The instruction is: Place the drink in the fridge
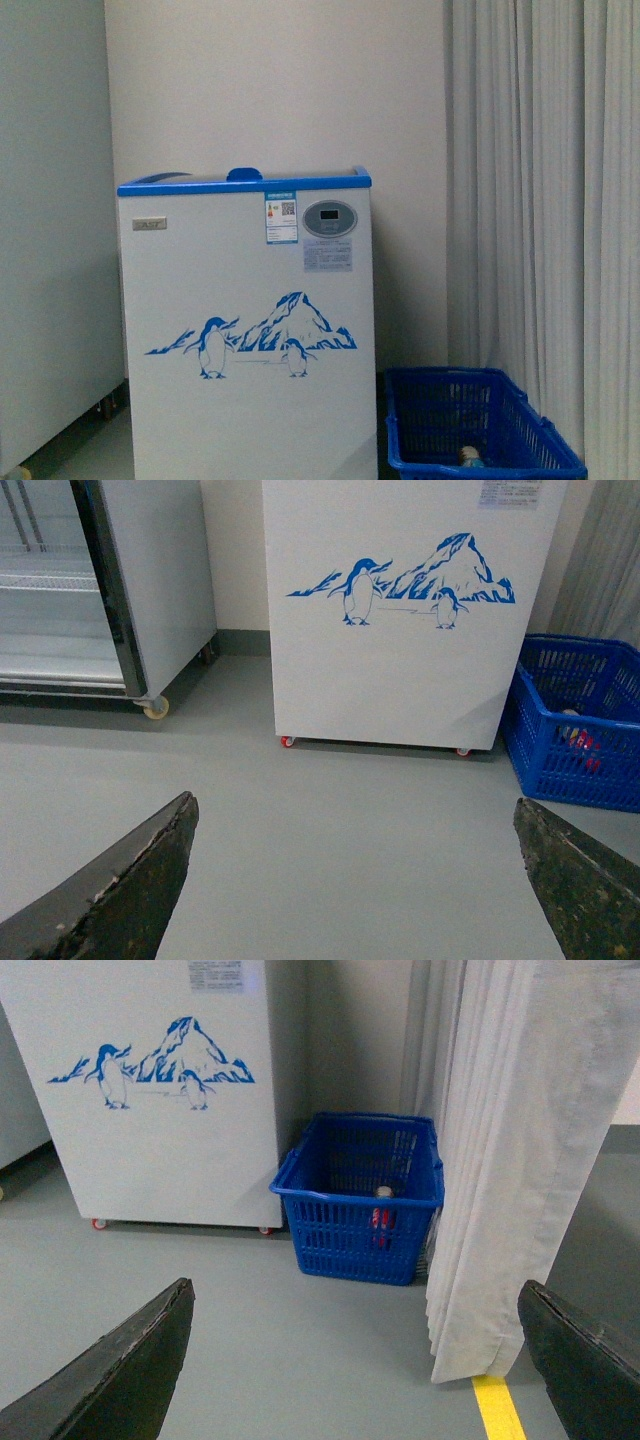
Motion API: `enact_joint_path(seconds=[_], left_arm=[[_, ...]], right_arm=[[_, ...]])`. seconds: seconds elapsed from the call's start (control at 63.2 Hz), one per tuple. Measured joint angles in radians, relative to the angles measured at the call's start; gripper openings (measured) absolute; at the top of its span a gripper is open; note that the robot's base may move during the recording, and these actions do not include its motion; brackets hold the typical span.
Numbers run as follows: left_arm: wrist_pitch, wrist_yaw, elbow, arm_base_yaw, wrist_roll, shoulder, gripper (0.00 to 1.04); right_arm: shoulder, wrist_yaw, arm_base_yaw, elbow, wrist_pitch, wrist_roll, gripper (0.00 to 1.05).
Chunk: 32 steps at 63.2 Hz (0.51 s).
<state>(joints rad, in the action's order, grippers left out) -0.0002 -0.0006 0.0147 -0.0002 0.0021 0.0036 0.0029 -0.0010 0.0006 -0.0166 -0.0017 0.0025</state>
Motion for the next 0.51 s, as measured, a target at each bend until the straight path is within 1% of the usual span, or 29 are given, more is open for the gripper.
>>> enact_joint_path(seconds=[0.507], left_arm=[[0.0,0.0,0.0,0.0,0.0,0.0,0.97]], right_arm=[[0.0,0.0,0.0,0.0,0.0,0.0,0.97]])
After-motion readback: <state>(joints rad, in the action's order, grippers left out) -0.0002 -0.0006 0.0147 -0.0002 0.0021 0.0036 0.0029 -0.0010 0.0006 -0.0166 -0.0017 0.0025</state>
